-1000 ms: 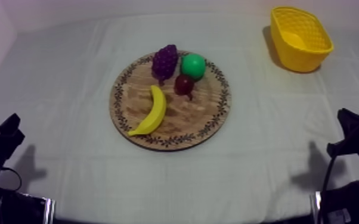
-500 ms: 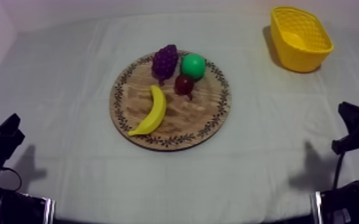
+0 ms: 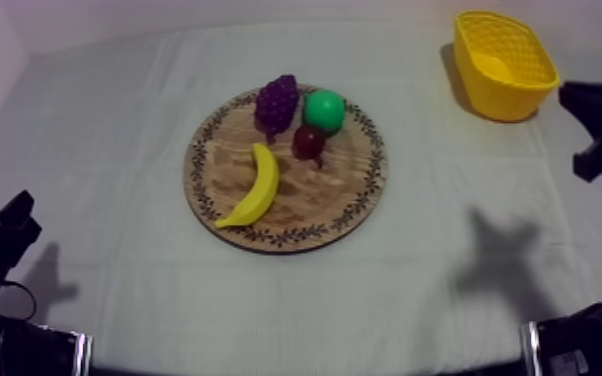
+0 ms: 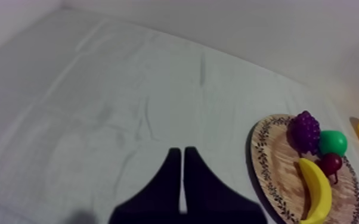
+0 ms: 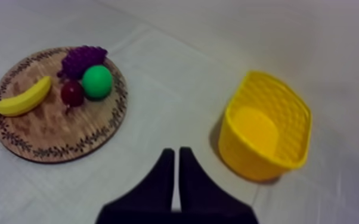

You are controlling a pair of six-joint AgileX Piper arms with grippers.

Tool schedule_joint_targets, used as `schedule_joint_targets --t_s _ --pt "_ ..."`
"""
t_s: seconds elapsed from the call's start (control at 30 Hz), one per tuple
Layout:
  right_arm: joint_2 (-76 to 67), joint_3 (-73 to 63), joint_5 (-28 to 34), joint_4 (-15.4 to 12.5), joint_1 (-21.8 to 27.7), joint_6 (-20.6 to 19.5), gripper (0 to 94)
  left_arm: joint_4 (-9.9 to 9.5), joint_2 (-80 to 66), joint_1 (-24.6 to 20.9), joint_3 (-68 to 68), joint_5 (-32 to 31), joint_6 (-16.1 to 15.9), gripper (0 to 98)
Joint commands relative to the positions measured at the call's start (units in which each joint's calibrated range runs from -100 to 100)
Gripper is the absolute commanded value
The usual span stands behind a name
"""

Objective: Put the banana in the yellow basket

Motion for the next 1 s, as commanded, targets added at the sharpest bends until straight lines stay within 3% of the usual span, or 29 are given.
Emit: schedule_joint_targets --t_s 0.0,0.1,0.37,0.6,0.8,0.97 --pt "7.4 -7.6 -0.1 -1.0 -1.4 2.0 0.3 -0.01 0.0 0.0 0.0 0.0 0.0 0.1" --pt "12.4 -12.3 0.0 -0.6 -3.8 1.2 0.4 -0.01 0.0 0.0 0.0 0.0 0.0 0.1" --pt "24.2 -23.4 4.4 1.8 -11.4 -5.2 0.7 -0.01 0.0 0.0 0.0 0.0 0.0 0.1" --pt "33.4 -30.9 8.2 5.1 -19.3 -15.0 1.5 -0.01 0.0 0.0 0.0 0.0 0.0 0.1" --pt "40.7 -34.9 8.6 5.6 -23.0 -22.5 2.6 -0.01 0.0 0.0 0.0 0.0 0.0 0.1" --pt "47.6 -35.6 5.3 8.8 -26.6 -32.5 5.1 -0.01 0.0 0.0 0.0 0.0 0.0 0.1"
